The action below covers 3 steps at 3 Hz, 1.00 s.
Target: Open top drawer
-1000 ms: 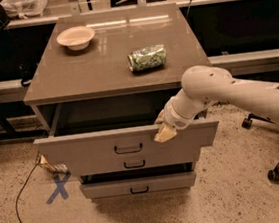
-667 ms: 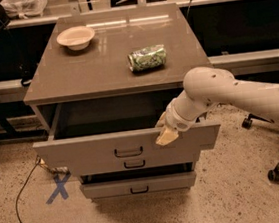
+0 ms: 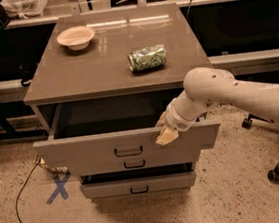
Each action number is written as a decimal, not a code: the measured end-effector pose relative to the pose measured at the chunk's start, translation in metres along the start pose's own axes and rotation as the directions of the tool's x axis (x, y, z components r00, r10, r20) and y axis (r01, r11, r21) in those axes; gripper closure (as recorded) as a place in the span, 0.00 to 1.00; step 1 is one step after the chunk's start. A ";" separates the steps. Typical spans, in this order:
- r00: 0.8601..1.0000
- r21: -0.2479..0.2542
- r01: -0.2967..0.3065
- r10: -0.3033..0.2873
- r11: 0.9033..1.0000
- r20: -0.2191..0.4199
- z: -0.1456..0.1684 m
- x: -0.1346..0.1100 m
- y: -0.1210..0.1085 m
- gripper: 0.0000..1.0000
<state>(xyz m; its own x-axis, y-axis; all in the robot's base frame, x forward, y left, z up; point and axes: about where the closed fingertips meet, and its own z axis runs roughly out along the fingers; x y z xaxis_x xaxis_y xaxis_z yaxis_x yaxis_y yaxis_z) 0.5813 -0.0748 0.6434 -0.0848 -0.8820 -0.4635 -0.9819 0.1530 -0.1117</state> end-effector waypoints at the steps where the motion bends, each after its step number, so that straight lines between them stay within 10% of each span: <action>1: 1.000 -0.003 0.001 -0.001 1.000 0.000 0.002 0.000 0.001 0.58; 3: 1.000 -0.005 0.001 -0.001 1.000 0.000 0.002 0.000 0.001 0.11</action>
Offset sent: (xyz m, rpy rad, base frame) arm -0.0005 0.0009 -0.0011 0.0001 0.0021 0.0018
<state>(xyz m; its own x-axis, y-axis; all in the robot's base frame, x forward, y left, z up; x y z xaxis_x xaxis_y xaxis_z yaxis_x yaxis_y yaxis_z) 0.5803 -0.0732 0.6413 -0.0834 -0.8825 -0.4629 -0.9829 0.1494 -0.1077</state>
